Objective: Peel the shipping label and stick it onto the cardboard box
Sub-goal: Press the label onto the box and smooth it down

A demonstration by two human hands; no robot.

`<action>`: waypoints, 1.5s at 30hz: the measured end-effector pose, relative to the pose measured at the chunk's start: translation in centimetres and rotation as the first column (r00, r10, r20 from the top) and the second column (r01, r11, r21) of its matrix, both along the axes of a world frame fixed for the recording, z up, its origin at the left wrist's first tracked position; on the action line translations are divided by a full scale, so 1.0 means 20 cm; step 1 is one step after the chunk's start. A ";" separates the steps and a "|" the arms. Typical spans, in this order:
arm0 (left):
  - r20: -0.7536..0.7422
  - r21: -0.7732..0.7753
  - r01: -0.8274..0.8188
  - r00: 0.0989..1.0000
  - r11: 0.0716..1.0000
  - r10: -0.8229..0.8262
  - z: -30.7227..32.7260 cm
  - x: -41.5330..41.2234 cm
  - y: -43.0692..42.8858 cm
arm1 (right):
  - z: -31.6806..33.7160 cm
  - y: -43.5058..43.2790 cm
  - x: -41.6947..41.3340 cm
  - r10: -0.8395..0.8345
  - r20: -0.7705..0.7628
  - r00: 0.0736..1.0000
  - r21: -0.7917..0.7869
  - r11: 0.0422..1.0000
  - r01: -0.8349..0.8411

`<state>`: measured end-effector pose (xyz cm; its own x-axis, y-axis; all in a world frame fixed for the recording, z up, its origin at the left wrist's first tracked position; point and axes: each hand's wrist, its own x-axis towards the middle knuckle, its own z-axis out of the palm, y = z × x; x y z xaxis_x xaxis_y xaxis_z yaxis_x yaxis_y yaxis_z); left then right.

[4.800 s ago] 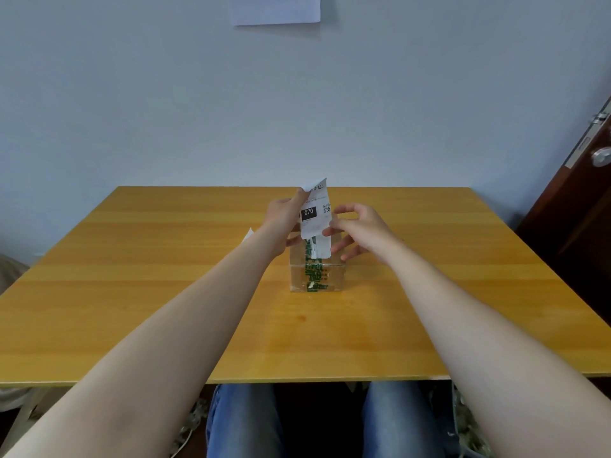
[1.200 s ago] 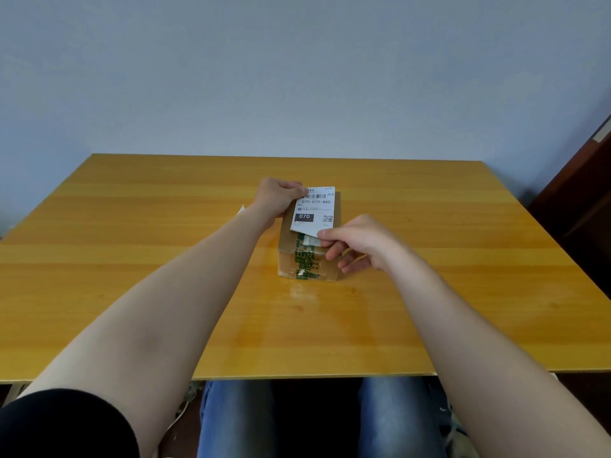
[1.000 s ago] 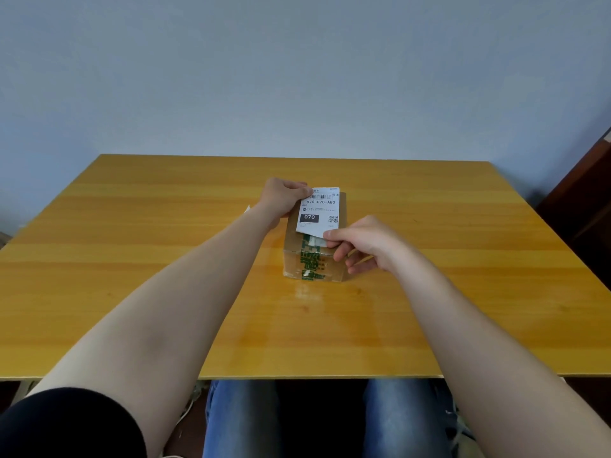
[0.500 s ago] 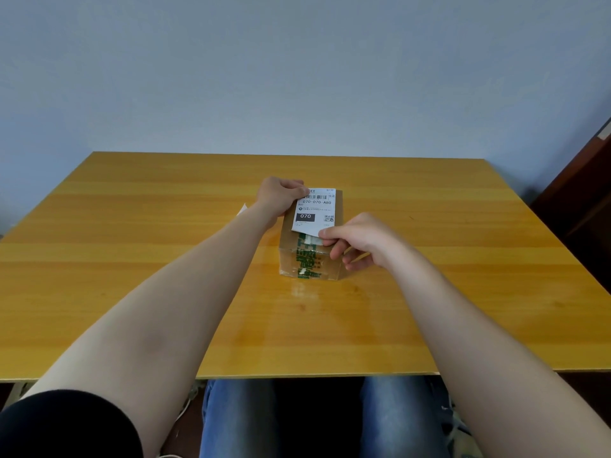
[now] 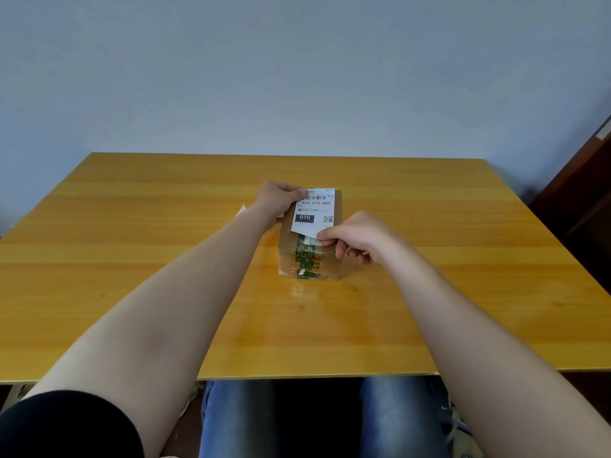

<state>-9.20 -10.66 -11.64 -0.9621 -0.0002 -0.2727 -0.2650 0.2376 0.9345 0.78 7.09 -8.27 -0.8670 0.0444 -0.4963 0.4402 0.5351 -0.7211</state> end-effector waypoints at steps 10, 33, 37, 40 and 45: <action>-0.012 0.032 -0.007 1.000 0.999 0.008 0.00 0.03 0.00 | 0.02 0.00 -0.02 0.069 0.018 0.997 0.073 0.995 -0.070; -0.055 0.083 0.024 0.998 0.996 -0.020 -0.01 0.34 -0.05 | -0.10 0.07 -0.02 -0.109 -0.172 0.979 -0.242 0.968 0.066; -0.004 0.031 0.084 0.996 0.996 -0.084 0.01 0.37 -0.08 | -0.11 0.03 -0.03 -0.011 -0.241 0.970 -0.203 0.978 -0.040; -0.020 -0.025 0.141 0.990 0.990 -0.141 -0.01 0.39 -0.08 | -0.12 0.03 -0.03 0.079 -0.259 0.963 -0.156 0.980 -0.123; -0.038 -0.022 0.149 0.988 0.989 -0.150 -0.03 0.41 -0.08 | -0.15 0.05 -0.07 0.087 -0.249 0.965 -0.142 0.982 -0.125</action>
